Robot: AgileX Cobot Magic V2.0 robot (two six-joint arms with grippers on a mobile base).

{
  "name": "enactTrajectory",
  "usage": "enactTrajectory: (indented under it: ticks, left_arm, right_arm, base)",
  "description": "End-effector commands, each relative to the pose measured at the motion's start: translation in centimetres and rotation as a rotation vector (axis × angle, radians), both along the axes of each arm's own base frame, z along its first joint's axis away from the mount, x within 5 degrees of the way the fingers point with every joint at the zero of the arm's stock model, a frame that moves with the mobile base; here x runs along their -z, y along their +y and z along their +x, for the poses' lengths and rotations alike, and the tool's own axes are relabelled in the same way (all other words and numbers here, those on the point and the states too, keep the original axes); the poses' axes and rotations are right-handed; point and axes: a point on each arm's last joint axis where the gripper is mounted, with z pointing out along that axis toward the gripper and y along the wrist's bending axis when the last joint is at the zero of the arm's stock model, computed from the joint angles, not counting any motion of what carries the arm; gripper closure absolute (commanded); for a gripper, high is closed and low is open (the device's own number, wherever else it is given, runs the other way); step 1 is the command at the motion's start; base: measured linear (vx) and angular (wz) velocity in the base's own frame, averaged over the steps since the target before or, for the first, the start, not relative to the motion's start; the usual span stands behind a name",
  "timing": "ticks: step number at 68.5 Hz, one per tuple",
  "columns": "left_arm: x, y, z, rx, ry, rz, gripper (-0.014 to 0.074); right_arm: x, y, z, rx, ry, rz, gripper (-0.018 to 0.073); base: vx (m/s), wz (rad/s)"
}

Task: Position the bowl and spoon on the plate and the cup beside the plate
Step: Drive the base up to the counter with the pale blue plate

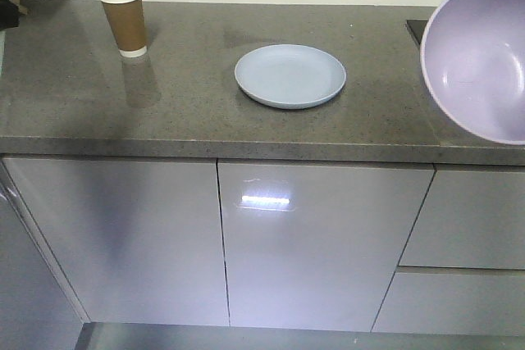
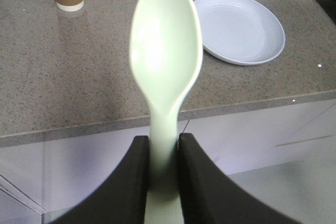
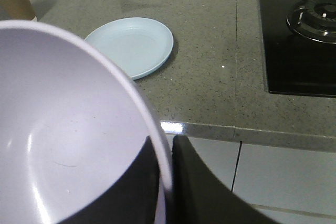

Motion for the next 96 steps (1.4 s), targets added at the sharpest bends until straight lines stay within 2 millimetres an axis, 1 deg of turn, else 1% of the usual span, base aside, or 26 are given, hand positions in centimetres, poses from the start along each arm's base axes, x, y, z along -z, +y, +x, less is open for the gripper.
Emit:
enactTrajectory:
  ticks: [1,96]
  left_arm:
    - [-1.96,-0.22,-0.77,-0.007,-0.104,-0.030,0.0604]
    - [-1.96,-0.22,-0.77,-0.007,-0.104,-0.030,0.0603]
  right_arm:
    - [-1.68,0.00,-0.33,0.010,-0.107,0.005,0.0570]
    - [-1.68,0.00,-0.33,0.010,-0.107,0.005,0.0570]
  base:
    - [0.13,0.08]
    - [0.10,-0.03]
